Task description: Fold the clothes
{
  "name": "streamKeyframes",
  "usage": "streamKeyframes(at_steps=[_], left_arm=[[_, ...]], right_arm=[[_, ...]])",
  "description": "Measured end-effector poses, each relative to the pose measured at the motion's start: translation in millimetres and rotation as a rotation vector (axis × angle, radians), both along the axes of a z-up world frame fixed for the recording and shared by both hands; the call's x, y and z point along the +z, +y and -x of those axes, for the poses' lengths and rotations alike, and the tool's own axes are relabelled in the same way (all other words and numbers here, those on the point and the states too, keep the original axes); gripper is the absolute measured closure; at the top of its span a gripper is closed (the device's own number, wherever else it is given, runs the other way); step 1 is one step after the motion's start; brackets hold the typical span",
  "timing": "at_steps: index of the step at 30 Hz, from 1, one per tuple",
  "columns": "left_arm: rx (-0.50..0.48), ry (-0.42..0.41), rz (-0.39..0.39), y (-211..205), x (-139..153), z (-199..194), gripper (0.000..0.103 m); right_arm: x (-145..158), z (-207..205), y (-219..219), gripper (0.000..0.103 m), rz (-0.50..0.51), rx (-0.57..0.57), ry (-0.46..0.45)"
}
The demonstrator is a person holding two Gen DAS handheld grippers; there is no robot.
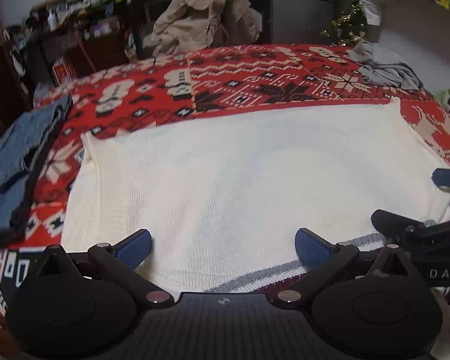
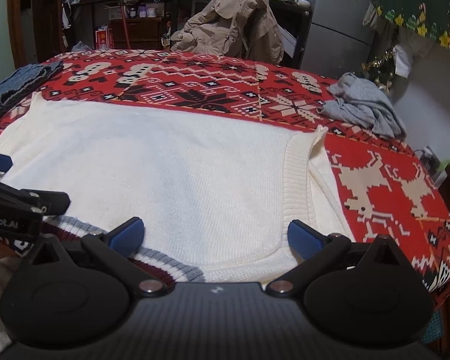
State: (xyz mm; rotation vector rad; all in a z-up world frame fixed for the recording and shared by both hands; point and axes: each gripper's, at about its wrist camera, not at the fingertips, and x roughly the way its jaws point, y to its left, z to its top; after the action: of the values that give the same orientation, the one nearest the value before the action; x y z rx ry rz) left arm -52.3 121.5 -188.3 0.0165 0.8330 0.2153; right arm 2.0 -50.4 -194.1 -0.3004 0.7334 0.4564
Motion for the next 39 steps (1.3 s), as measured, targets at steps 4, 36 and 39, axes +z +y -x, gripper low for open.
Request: streamKeyframes(at_steps=[4,36,39], left_arm=[[-0.034,-0.032,-0.086,-10.9,0.2,1.7,0.0],[-0.092,-0.126,0.33,42.3,17.7,-87.9,0.101],[-0.102,-0.097,0.381,52.8,9.1,-91.8,0.102]], right_arm=[[-1.3,-2.7,-4.6,0.001,-0.032,-0.002,0.02],[34.3,-76.4,77.1,0.102,-0.165,0.223,0.01],[23.0,-90.0,89.0,0.103,-0.174,0.237,0.07]])
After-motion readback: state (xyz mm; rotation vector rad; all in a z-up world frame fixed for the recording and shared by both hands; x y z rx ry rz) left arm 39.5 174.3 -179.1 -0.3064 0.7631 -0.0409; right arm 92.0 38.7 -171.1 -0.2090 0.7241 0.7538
